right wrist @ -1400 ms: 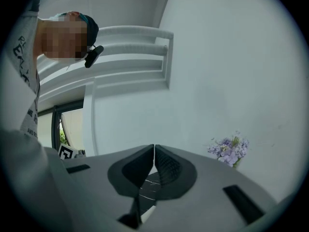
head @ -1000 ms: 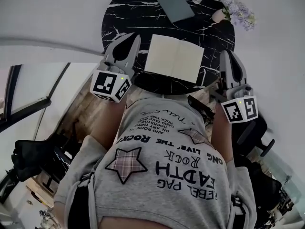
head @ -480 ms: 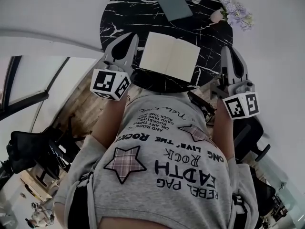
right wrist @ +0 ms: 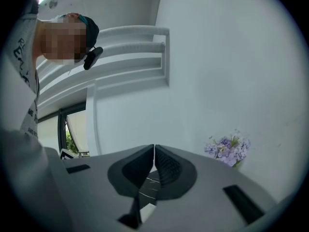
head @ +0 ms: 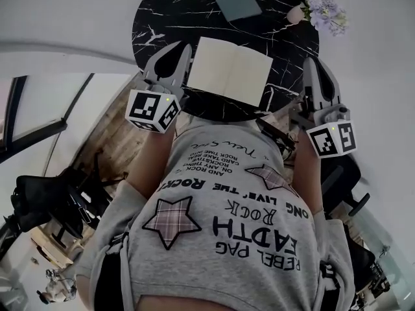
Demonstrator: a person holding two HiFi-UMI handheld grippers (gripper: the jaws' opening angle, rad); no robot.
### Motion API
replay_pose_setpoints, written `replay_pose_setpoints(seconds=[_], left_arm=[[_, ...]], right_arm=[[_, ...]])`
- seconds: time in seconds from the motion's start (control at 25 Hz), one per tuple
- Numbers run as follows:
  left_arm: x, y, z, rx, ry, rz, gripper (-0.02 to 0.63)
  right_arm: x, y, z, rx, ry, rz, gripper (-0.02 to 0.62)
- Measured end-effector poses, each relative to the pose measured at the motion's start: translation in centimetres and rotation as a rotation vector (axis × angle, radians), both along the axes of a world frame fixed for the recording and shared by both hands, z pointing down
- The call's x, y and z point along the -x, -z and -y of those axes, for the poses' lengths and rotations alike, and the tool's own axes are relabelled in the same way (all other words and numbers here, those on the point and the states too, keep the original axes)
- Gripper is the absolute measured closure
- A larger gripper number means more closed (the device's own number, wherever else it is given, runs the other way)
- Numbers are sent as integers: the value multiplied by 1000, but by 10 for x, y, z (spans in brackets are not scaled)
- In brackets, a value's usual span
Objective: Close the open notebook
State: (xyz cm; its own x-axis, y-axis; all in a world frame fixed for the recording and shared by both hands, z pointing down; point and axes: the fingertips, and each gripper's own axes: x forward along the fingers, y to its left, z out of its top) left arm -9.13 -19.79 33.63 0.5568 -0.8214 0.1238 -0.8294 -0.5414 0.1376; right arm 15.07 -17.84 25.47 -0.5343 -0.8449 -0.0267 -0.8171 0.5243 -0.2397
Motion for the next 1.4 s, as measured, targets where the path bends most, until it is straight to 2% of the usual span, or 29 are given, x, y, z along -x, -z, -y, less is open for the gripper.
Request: replay_pose_setpoints(seconds=[0.24,1.08,1.4], left_arm=[[-6,-16,0,8,-9,57,597],[-9,-91,1,158,-30,119,597],[-5,-115,9,190,4,138,586]], right_arm=[[-4,-11,6,14,12,-41,581],[0,-51,21,84,38,-134,581],[1,-68,27,120,41,-133,581]])
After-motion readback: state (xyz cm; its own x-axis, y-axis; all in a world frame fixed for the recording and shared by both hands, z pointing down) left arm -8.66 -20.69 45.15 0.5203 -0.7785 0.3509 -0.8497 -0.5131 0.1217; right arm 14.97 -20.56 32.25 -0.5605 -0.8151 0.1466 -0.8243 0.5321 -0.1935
